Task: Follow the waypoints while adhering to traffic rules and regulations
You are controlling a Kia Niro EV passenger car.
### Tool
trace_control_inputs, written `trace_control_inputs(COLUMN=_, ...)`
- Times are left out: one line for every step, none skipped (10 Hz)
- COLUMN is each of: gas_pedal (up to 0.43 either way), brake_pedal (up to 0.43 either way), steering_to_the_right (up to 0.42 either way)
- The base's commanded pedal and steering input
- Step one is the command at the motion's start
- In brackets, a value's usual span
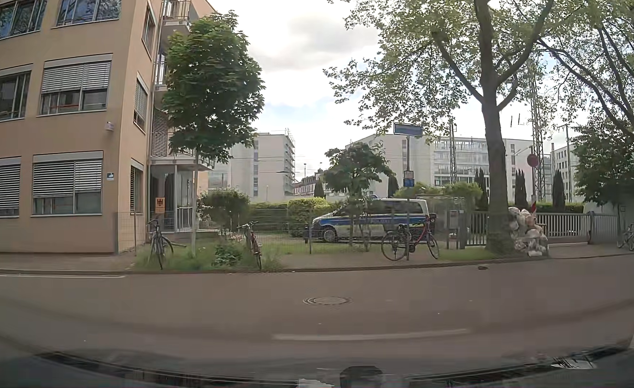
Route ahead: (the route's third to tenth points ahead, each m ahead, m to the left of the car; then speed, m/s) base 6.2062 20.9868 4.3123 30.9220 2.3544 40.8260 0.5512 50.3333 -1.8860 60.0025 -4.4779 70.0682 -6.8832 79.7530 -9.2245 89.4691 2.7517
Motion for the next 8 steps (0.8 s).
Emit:
trace_control_inputs(gas_pedal=0.000, brake_pedal=0.183, steering_to_the_right=-0.067)
trace_control_inputs(gas_pedal=0.000, brake_pedal=0.177, steering_to_the_right=-0.103)
trace_control_inputs(gas_pedal=0.000, brake_pedal=0.183, steering_to_the_right=-0.139)
trace_control_inputs(gas_pedal=0.000, brake_pedal=0.183, steering_to_the_right=-0.170)
trace_control_inputs(gas_pedal=0.000, brake_pedal=0.183, steering_to_the_right=-0.220)
trace_control_inputs(gas_pedal=0.000, brake_pedal=0.183, steering_to_the_right=-0.279)
trace_control_inputs(gas_pedal=0.000, brake_pedal=0.171, steering_to_the_right=-0.332)
trace_control_inputs(gas_pedal=0.000, brake_pedal=0.030, steering_to_the_right=-0.385)
